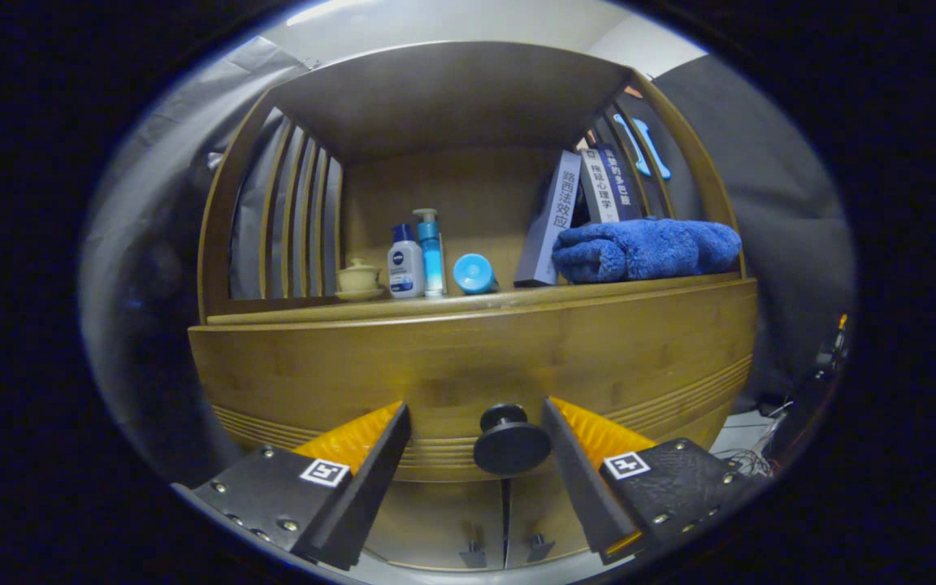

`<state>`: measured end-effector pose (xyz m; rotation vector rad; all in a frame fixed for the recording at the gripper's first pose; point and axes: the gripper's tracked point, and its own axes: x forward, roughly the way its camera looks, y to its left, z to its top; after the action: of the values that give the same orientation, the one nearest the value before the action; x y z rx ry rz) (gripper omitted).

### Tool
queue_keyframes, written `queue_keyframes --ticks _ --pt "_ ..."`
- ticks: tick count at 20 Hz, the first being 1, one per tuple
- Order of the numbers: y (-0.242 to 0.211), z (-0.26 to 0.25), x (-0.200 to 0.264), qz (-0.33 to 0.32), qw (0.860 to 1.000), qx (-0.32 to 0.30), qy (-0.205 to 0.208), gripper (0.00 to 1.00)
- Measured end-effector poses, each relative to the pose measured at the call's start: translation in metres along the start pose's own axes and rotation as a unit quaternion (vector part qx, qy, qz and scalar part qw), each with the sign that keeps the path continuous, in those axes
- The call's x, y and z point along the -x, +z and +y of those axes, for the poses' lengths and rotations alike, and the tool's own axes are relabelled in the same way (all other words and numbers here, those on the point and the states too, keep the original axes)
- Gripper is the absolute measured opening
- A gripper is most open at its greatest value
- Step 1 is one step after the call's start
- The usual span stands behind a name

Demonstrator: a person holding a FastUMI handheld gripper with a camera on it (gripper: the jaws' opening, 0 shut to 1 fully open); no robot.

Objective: Pull open the drawer, take out the items inside it, and place them on the countertop above the cabinet.

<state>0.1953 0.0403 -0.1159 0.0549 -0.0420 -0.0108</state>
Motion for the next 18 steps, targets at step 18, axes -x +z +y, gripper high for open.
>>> queue_keyframes --ticks 18 --pt "0.095 0.011 0.154 -0.021 0.998 0.031 0.044 0.99"
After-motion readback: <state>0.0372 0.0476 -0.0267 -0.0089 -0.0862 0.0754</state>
